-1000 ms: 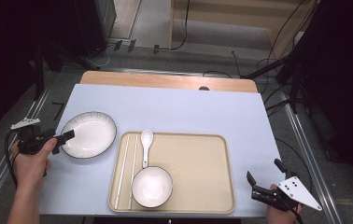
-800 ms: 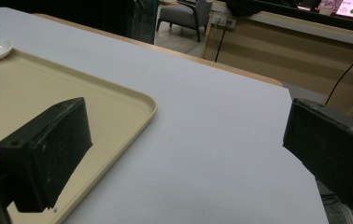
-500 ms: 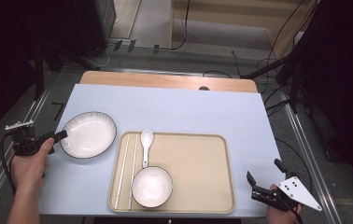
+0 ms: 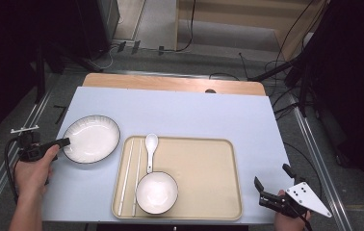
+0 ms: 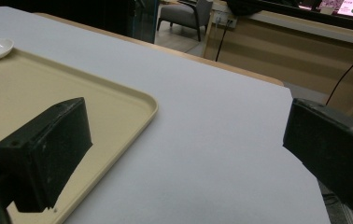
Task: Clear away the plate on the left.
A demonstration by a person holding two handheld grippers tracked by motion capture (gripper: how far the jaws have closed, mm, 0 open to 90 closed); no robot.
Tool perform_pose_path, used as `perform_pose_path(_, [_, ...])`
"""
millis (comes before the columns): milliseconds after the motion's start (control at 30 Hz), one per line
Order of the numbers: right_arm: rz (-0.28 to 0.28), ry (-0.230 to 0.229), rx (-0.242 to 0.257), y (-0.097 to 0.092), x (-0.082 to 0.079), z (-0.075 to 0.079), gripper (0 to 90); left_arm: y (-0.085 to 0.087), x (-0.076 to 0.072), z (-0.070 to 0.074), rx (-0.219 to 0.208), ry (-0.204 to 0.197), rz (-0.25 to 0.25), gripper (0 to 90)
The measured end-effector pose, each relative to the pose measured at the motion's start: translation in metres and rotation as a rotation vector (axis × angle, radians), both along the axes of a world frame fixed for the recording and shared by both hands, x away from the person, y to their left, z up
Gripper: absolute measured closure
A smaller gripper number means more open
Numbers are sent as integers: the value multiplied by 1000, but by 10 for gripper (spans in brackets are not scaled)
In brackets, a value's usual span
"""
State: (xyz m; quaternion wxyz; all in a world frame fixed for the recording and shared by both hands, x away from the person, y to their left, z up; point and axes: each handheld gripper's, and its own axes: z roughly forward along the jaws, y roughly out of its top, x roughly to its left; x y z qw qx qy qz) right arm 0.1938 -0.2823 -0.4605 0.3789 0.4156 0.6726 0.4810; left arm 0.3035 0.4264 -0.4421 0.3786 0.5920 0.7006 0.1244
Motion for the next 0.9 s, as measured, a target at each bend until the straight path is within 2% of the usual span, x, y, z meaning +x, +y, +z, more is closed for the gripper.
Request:
perform_pose_path(233, [2,5,0,0,0,0,14,8,1,-6,-81,34,2,769])
perform_pose_path(433, [1,2,-3,0,0,0,14,10,2,-9,-152,55,13,780])
perform_pose_path(567, [0,2,-3,0,0,0,14,9,2,-10,-178,71,25,780])
perform_pose_path(700, [-1,4,-4,0,0,0,14,8,5,-13,-196,95,15,763])
perform_pose_path(767, [-1,1,-3,0,0,0,14,5,6,-14,-188,95,23,760])
perform_pose_path(900, [-2,1,-5,0,0,0,14,7,5,-14,-209,95,33,792])
